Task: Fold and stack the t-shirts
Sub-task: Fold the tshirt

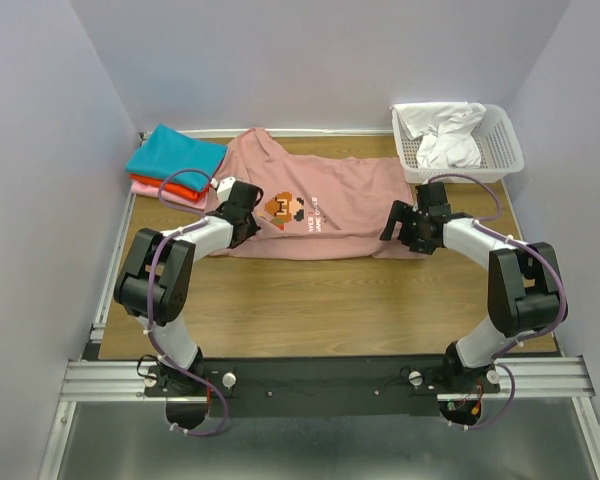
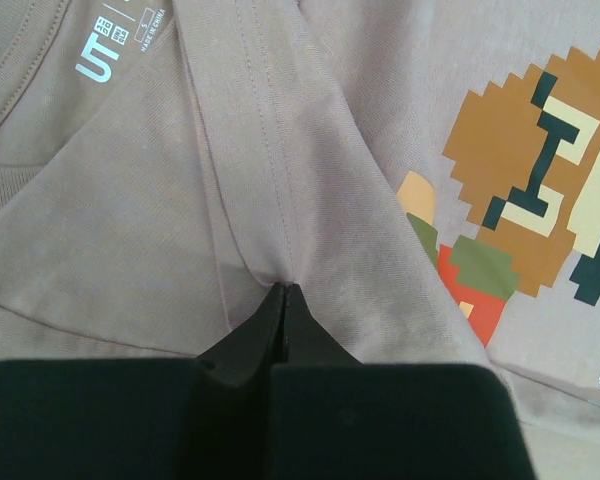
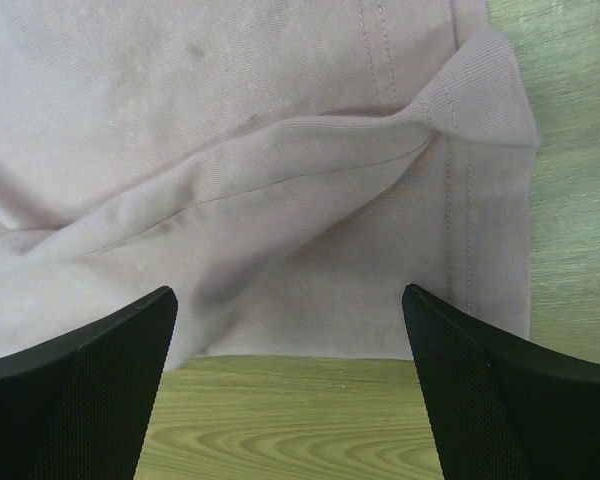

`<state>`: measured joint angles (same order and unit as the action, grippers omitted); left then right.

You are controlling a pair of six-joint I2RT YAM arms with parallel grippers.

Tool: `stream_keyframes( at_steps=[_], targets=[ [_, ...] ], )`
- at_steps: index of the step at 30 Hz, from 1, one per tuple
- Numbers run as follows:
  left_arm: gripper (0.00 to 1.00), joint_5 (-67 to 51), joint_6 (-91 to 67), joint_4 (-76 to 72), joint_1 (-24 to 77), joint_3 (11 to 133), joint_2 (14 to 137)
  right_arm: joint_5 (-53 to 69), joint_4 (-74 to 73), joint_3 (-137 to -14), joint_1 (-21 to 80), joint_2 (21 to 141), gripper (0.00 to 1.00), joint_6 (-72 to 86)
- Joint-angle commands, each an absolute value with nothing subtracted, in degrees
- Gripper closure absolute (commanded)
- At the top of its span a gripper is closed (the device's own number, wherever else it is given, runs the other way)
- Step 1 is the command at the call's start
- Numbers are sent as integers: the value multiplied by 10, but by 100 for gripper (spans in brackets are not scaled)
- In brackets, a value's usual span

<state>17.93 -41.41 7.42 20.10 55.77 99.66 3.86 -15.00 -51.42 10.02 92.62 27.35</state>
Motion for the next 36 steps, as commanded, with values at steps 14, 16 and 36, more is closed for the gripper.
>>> stream_keyframes(
  at_steps=[14,16,36],
  targets=[
    [100,167,-368,76,200,663,1025,19,-145,-504,98,929,0,264],
    [100,165,-365,75,200,678,1033,20,-145,-503,98,928,0,262],
    [100,100,-109,92,252,892,1193,22,-148,-504,98,947,0,253]
  ],
)
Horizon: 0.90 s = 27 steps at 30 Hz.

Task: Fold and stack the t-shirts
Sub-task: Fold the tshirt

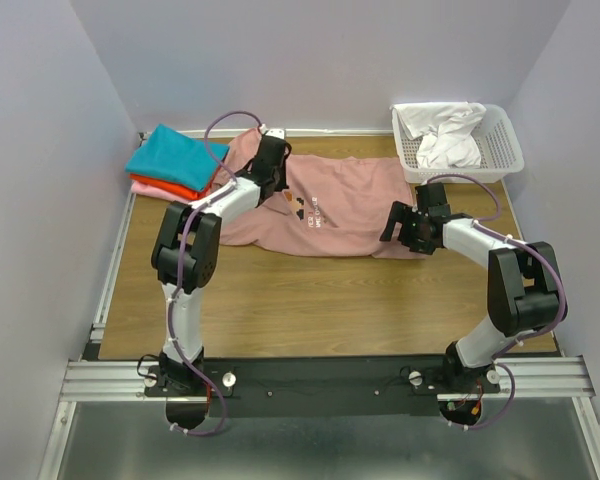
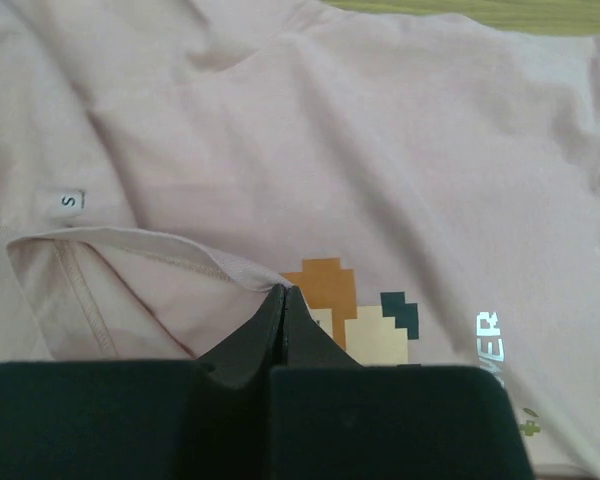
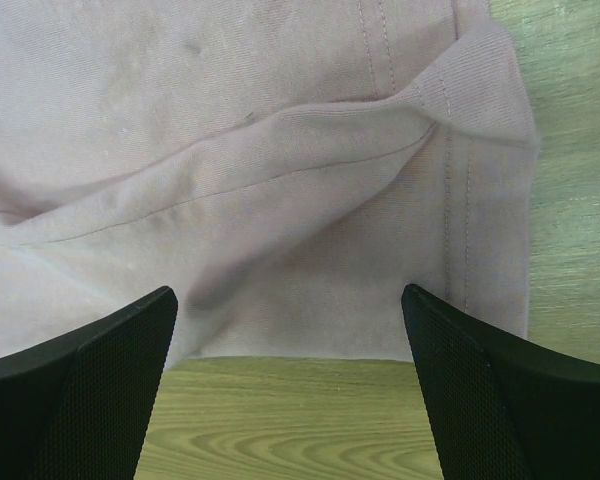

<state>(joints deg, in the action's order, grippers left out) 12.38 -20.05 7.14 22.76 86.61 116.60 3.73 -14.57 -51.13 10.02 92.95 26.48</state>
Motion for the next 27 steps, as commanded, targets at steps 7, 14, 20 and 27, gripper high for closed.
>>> stream_keyframes(
  at_steps=[7,14,20,27],
  targets=[
    [35,159,-92,137,284,940,1216,25,-149,-504,98,947,0,251],
    [4,212,-167,128,282,879,1130,25,-149,-501,98,937,0,250],
    [4,204,-293,132,213,721,1010,4,-152,-496,98,904,0,254],
    [5,176,-410,133,63,507,867,-83,-174,-479,95,846,0,305]
  ],
)
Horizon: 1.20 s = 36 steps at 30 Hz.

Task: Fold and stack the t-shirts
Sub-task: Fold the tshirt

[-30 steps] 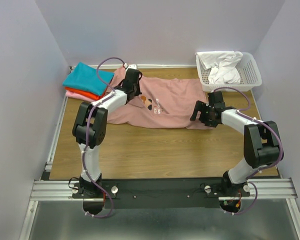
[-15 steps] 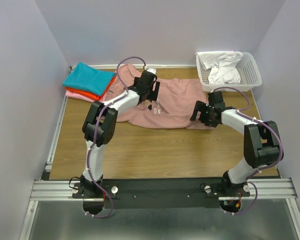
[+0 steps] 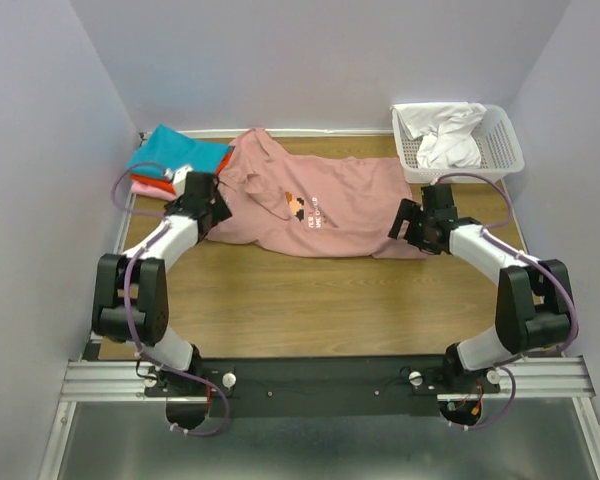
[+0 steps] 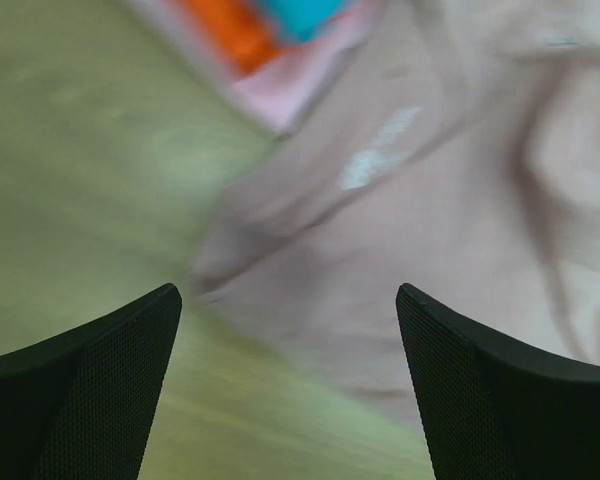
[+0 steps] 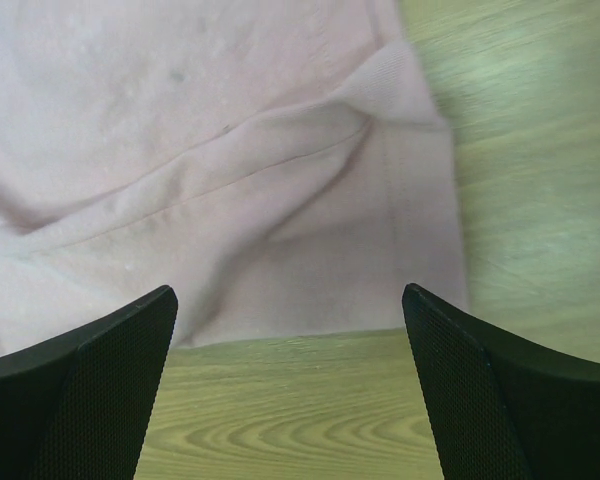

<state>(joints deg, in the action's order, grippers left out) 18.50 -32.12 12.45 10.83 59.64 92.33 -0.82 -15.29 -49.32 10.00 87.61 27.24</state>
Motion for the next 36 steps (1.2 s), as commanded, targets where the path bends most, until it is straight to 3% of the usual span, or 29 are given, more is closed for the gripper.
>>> stream_keyframes(
  at_steps=[1,12,22,30,31,33,34,36],
  targets=[
    [5,176,-412,123,48,489,854,-97,-178,-477,94,844,0,314],
    [12,55,-407,39,5,438,868,-105,-193,-454,59,840,0,350],
    [13,51,-410,15,5,458,901,-104,-196,-436,45,825,4,350],
    [23,65,-418,7,4,475,950,-97,-195,-439,28,844,8,352],
    [26,64,-419,8,5,476,952,-94,-194,-445,28,853,9,352],
    [42,57,-417,7,4,478,959,-84,-192,-451,27,863,13,352],
    [59,53,-414,7,5,478,960,-76,-191,-456,28,871,20,351],
    [84,53,-413,11,5,475,954,-45,-185,-458,27,876,30,351]
  ],
)
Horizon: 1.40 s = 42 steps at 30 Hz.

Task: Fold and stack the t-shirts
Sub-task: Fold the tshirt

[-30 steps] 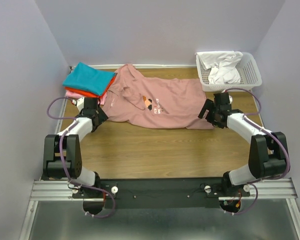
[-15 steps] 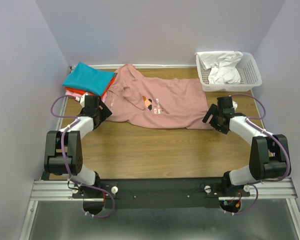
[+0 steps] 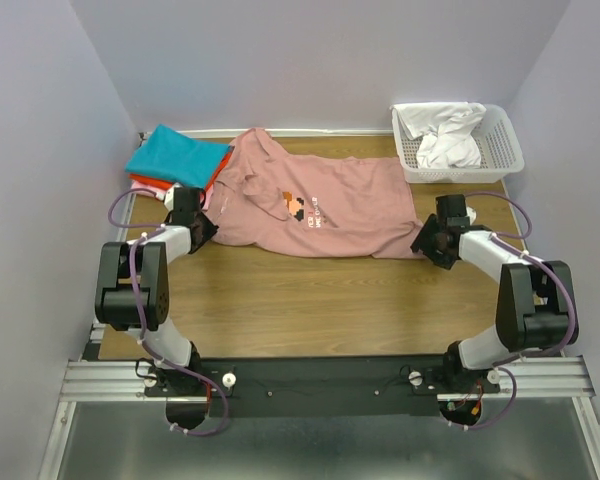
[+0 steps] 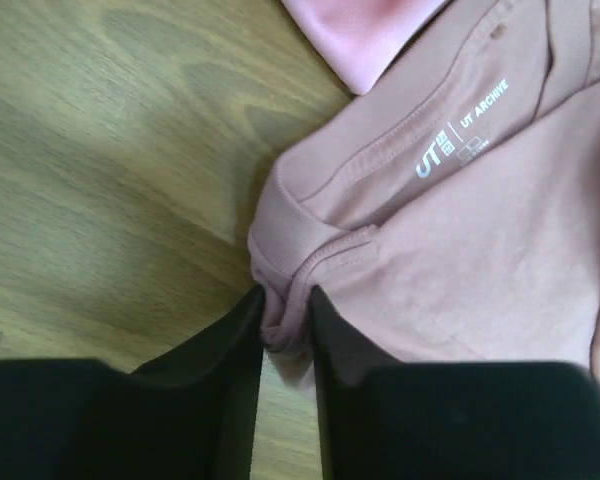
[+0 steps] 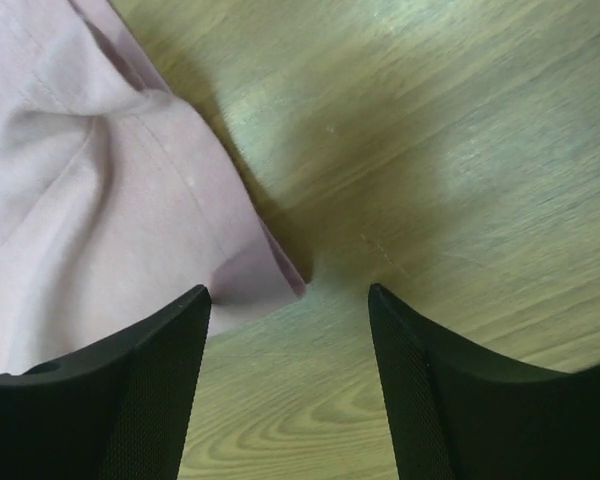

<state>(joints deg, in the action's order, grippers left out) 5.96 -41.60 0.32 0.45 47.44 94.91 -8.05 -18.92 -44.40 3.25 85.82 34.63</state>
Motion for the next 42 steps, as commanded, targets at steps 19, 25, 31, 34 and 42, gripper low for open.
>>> stream_keyframes(
  at_steps=[19,25,31,34,42],
  targets=[
    [100,83,-430,43,4,384,796,-61,-156,-445,28,922,89,360],
    [100,95,-431,100,4,410,684,-111,-182,-441,27,810,100,342],
    [100,61,-453,125,4,487,515,-135,-271,-512,28,631,100,315],
    [100,89,-455,161,5,575,455,-176,-322,-570,27,575,100,301],
    [100,112,-439,191,5,717,422,-219,-394,-728,28,523,100,260]
  ],
)
